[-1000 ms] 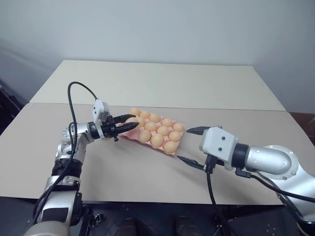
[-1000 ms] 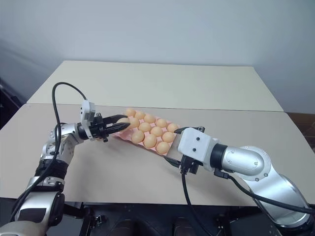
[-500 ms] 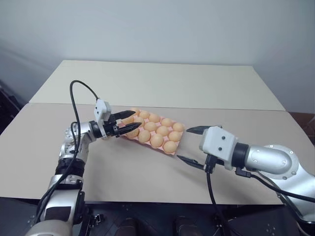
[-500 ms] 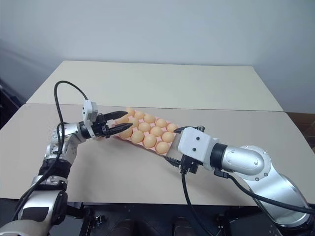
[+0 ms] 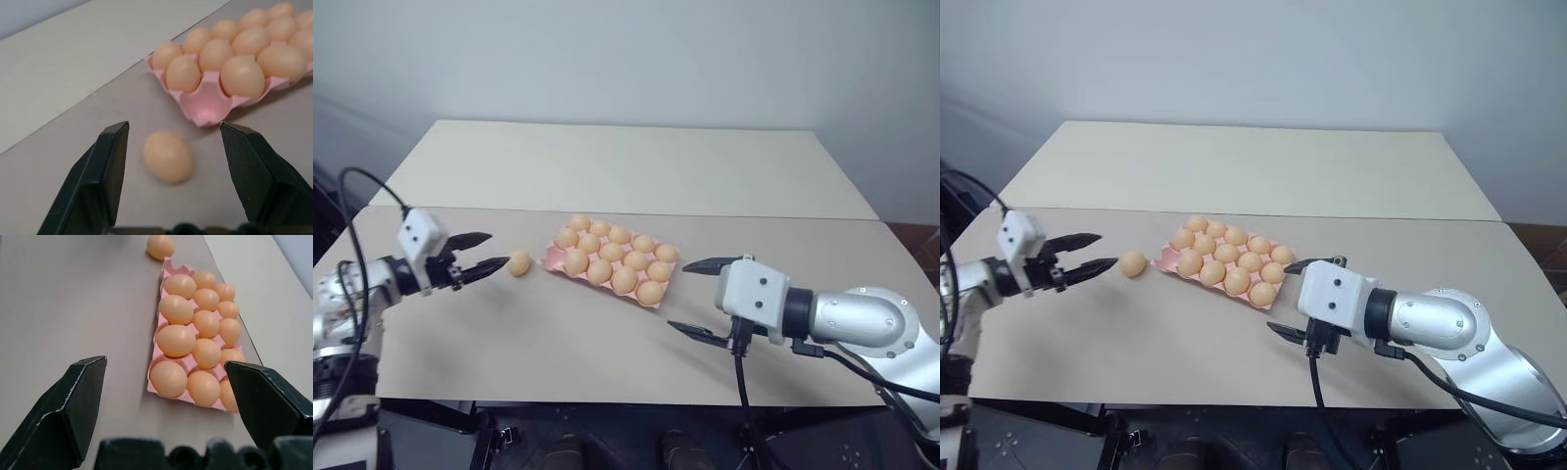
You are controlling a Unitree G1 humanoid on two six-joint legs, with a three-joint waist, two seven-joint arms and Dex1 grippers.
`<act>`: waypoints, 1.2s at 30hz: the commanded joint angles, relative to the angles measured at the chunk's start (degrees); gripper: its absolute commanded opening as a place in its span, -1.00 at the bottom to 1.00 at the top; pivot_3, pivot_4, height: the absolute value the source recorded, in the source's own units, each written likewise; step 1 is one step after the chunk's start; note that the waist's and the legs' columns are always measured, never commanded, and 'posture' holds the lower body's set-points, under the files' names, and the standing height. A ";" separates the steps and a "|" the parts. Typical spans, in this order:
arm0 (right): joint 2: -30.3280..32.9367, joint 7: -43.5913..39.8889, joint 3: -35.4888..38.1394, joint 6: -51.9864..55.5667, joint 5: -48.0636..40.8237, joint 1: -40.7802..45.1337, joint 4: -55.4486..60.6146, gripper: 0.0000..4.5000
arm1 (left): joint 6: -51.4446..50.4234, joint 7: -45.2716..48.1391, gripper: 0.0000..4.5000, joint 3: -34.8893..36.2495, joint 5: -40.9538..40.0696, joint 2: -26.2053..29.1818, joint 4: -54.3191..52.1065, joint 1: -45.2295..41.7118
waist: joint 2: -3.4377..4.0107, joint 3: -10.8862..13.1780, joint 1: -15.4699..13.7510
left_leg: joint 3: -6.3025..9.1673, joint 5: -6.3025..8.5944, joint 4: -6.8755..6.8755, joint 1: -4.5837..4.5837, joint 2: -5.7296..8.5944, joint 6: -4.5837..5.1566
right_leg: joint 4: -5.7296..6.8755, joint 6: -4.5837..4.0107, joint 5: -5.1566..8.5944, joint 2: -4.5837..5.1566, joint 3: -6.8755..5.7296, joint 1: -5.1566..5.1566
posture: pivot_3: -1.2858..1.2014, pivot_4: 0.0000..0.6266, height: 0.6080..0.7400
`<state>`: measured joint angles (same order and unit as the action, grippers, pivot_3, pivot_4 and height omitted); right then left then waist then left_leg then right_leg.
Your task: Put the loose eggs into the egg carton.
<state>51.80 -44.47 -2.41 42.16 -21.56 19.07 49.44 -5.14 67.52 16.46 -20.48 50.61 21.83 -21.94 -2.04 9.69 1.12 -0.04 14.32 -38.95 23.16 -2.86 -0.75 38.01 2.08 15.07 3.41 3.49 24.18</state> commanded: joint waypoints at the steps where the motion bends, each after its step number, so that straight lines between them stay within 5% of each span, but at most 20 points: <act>1: 0.45 -0.63 1.28 -2.56 0.21 0.54 0.11 1.00 | 1.52 2.30 0.43 3.54 -2.22 2.10 -0.03 1.86 | 0.00 0.00 -0.23 | -0.01 0.00 0.00 0.00 0.00 0.00 | 0.00 0.00 0.00 0.00 0.00 0.00 | 0.03 -0.52 1.00; 18: -0.89 1.67 -0.44 -2.32 1.72 1.79 -0.44 1.00 | 7.64 1.33 0.43 -6.27 5.20 -5.63 18.50 -14.06 | -0.01 0.00 -0.27 | 0.00 0.00 0.00 0.04 0.02 0.00 | 0.00 0.00 0.00 0.01 -0.06 -0.01 | 0.03 -0.52 1.00; 23: -0.59 2.56 0.12 -1.83 1.77 0.66 0.47 1.00 | 9.14 1.55 0.97 -7.98 6.64 -6.77 20.10 -16.15 | -0.01 0.00 -0.07 | 0.00 0.00 0.00 0.05 0.02 0.00 | 0.00 0.00 0.00 0.00 -0.04 0.01 | 0.03 -0.52 1.00; 36: -0.90 3.84 -0.62 -1.58 1.75 0.68 0.43 1.00 | 13.51 -4.23 0.99 -10.95 11.99 -11.57 28.93 -21.08 | -0.02 -0.01 -0.42 | 0.01 0.00 -0.02 0.05 0.03 0.00 | 0.02 0.00 0.00 0.00 -0.05 -0.01 | 0.03 -0.52 1.00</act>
<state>50.96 -41.09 -3.94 40.69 -20.14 19.34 48.52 6.77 64.43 5.41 -8.90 39.13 50.00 -41.28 -2.06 9.68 0.70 -0.03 14.32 -38.98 23.21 -2.82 -0.75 38.02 2.08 15.07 3.42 3.45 24.16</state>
